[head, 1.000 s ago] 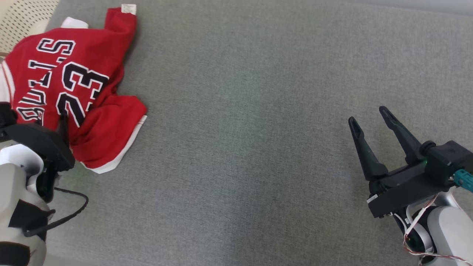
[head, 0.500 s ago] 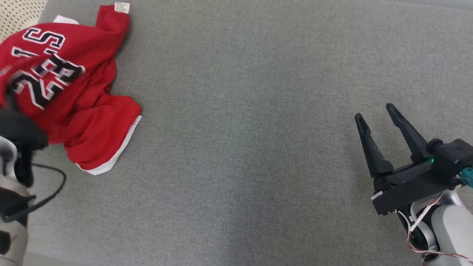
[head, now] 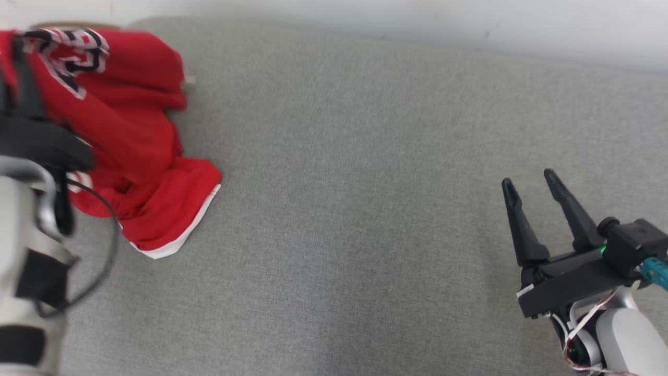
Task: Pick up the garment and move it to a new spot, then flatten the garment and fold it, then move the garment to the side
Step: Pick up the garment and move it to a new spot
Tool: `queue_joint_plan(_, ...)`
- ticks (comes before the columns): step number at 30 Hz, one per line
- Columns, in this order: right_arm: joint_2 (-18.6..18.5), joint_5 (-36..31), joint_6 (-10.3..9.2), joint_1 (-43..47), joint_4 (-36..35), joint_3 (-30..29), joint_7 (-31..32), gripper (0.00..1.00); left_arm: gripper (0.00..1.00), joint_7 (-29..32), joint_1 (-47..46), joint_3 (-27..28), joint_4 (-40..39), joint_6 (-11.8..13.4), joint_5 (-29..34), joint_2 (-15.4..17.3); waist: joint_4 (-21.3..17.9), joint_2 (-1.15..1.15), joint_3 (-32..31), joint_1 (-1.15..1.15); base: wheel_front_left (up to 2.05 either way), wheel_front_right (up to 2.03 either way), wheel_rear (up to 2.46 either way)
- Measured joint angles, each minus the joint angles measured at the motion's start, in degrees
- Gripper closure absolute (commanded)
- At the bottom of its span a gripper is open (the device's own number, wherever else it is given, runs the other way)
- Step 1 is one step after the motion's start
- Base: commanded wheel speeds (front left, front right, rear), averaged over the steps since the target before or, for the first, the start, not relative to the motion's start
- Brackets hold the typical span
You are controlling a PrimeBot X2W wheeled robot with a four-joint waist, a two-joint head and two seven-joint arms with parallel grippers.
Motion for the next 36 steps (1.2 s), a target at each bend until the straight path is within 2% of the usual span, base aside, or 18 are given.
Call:
queue_joint_plan(12,2.6,-0.4,0.0,1.7,1.4,-2.1,-1.2,0.0,1.0,2.3,17.2,-6.4,-26.4,2.9,0.8,-7.2,-3.4,-0.01,-4.0,0.0,0.0,0.0,0.0)
queue_joint_plan(17,3.2,-0.5,0.0,1.6,1.5,-3.1,-1.8,0.0,1.0,2.7,23.5,-9.7,-33.8,3.9,0.4,-10.4,-5.9,0.0,-4.0,0.0,0.0,0.0,0.0)
queue_joint_plan(26,4.7,-0.6,0.0,0.4,2.5,-2.9,-3.4,0.0,1.0,2.9,26.4,-18.2,-34.4,3.7,-2.5,-13.9,-12.0,0.0,-2.6,0.01,0.0,0.0,0.0)
queue_joint_plan(36,5.8,0.9,0.0,-0.6,5.2,-2.6,-6.0,0.0,1.0,5.0,18.0,-28.7,-27.8,2.7,-3.1,-14.4,-21.2,0.0,-0.3,0.01,0.0,0.0,0.0)
